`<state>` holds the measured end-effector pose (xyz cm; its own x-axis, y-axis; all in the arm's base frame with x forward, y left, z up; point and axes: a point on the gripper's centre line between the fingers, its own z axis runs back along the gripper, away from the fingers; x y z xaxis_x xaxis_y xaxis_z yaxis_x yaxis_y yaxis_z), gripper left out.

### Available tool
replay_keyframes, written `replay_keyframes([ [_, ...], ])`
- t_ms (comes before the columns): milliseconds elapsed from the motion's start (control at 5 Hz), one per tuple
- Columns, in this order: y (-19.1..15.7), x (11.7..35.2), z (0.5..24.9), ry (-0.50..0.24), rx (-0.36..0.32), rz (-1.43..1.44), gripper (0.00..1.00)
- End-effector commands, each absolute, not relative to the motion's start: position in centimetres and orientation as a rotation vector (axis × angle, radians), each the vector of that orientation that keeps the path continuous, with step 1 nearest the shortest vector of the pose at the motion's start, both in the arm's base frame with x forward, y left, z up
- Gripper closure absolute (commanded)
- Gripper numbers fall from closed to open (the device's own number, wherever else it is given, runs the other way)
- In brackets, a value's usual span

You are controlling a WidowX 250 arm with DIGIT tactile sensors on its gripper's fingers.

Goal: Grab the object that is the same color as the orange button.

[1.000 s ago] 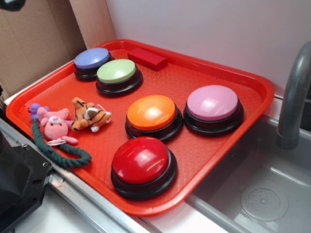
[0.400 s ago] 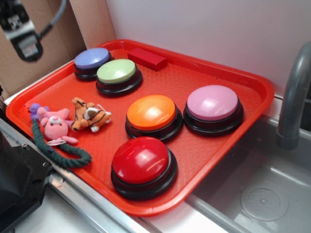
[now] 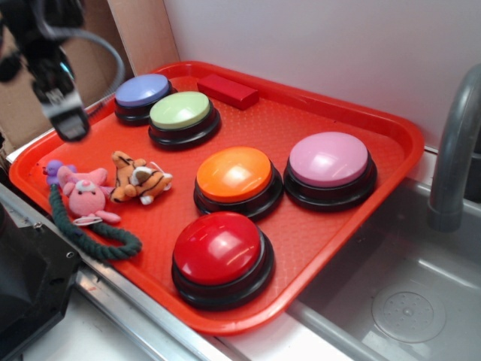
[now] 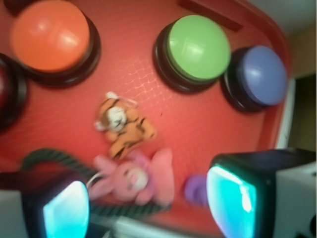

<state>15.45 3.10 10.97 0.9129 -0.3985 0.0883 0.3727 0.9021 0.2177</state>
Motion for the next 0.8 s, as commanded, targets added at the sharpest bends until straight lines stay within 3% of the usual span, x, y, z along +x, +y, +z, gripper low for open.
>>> replay_keyframes([
  [0, 3.3, 18.2, 7.0, -0.247, 0.158, -0.532, 0.0],
  [600, 2.3, 19.5, 2.6, -0.195, 0.079, -0.561, 0.0],
])
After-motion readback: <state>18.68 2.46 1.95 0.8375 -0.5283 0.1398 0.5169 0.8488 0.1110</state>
